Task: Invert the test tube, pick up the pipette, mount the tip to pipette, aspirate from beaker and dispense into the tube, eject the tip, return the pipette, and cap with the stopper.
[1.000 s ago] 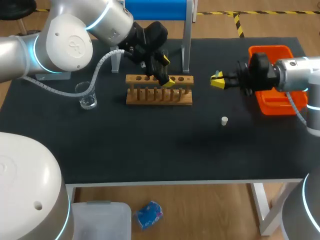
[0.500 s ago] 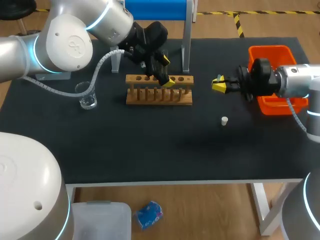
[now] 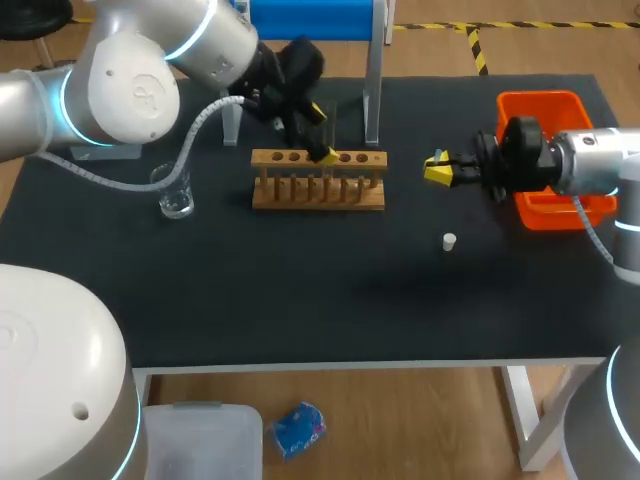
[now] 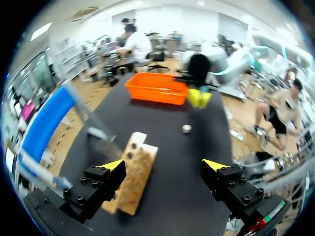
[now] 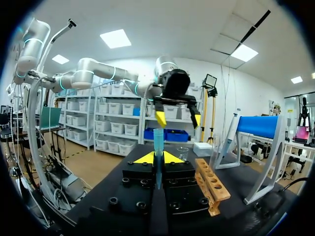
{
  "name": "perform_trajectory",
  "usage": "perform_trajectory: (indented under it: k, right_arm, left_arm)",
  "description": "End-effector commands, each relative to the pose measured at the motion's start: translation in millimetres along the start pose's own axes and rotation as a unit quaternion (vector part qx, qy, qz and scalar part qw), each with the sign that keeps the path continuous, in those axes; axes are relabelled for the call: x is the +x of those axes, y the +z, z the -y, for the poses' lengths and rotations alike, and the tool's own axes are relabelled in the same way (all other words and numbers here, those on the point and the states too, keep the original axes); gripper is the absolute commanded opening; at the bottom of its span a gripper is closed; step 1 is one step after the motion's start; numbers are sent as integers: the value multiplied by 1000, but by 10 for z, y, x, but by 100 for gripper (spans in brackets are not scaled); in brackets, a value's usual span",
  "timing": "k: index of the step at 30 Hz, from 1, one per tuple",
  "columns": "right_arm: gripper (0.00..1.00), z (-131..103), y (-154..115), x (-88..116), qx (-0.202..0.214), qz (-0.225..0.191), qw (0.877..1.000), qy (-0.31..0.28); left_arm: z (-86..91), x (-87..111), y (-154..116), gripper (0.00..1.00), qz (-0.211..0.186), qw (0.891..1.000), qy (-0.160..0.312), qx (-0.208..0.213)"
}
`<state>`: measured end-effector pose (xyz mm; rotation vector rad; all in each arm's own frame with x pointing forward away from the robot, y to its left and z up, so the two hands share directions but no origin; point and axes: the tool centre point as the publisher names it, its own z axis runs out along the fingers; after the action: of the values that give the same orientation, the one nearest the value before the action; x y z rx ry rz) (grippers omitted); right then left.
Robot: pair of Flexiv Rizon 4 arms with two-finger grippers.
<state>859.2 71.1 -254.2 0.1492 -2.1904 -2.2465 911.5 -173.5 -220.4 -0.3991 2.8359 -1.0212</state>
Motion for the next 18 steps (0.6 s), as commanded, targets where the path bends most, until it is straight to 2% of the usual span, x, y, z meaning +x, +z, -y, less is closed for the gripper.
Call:
perform_trajectory:
  k: [1,6,11,16,17,18]
  right_arm:
    - [0,6,-6,0,0,0,1000,0]
    - [0,6,-6,0,0,0,1000,0]
    - [0,6,-6,0,0,0,1000,0]
    - [0,6,-6,0,0,0,1000,0]
    - [0,6,-6,0,0,0,1000,0]
    - [0,6,-6,0,0,0,1000,0]
  left_arm:
    - [-312,-219,-166,100,39,998,-33,22]
    - [-537,-616,-459,100,90,994,-62,28]
    - [-740,-1007,-755,100,155,982,-106,37]
    - [-811,-1236,-931,100,199,970,-134,46]
    - [-795,-1250,-953,100,200,968,-139,64]
    - [-795,-1250,-953,100,200,968,-139,64]
